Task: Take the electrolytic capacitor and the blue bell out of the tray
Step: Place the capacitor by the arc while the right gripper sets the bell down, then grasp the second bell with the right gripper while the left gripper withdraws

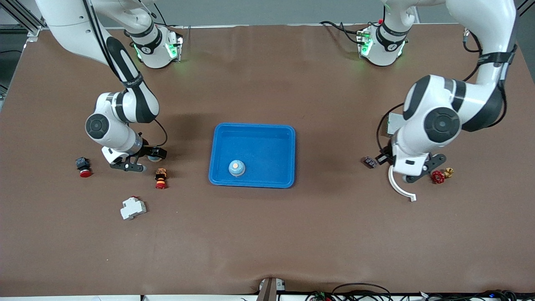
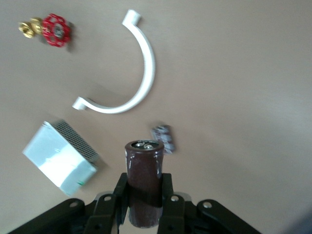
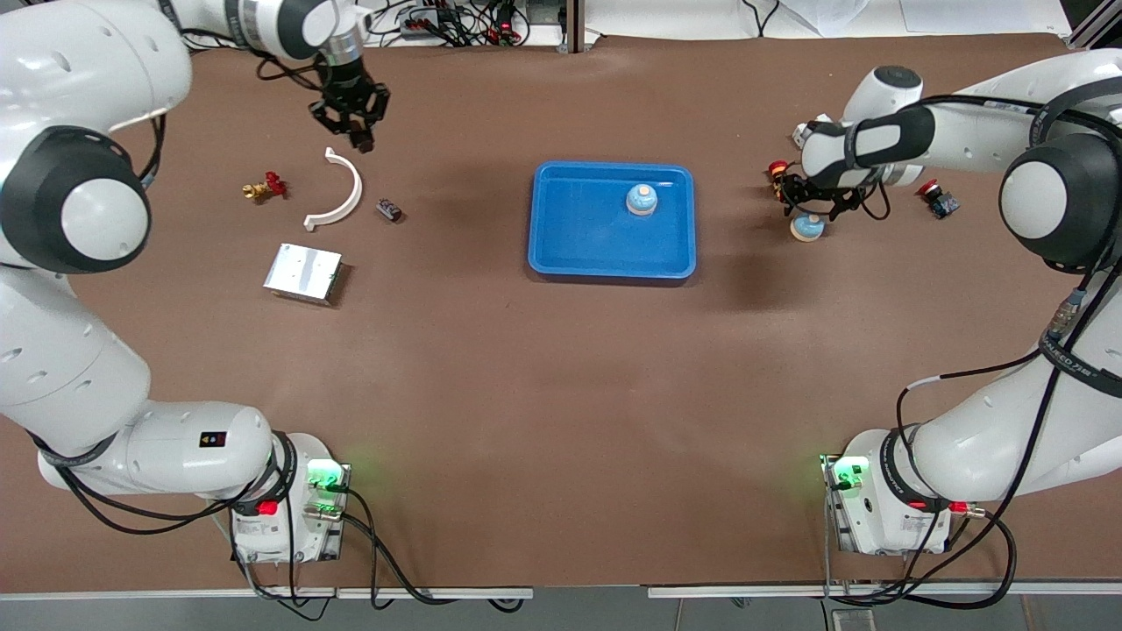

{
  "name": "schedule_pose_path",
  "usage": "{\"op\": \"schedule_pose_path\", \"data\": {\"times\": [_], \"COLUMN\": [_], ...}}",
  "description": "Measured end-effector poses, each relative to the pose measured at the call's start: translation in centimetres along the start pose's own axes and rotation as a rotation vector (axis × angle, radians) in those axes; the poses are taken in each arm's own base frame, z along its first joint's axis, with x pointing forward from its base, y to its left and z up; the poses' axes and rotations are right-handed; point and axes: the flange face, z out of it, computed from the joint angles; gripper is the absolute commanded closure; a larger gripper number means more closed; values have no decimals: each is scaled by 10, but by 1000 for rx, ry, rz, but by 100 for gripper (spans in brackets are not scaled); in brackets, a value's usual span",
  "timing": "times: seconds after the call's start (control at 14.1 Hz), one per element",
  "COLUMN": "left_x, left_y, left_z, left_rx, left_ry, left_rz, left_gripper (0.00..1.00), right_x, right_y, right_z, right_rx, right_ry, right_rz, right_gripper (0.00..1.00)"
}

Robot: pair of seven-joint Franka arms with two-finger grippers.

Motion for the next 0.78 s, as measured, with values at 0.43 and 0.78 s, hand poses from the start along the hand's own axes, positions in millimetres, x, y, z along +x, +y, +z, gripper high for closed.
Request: {"op": "schedule_pose_path", "data": {"times": [0.43,0.78], "left_x": [63,95], "left_y": [-99,-134], "left_z": [37,74], "left_rx": [1,-3], "left_ry": [-74,-40], "left_rz": [106,156], "left_gripper": [100,100], "right_x": [13,-17], "right_y": [-28,-142], "right_z": [-88,-113], "right_rx": [53,70], "right_ry": [-28,5], "right_rz": [20,159], "right_gripper": [0,0]}}
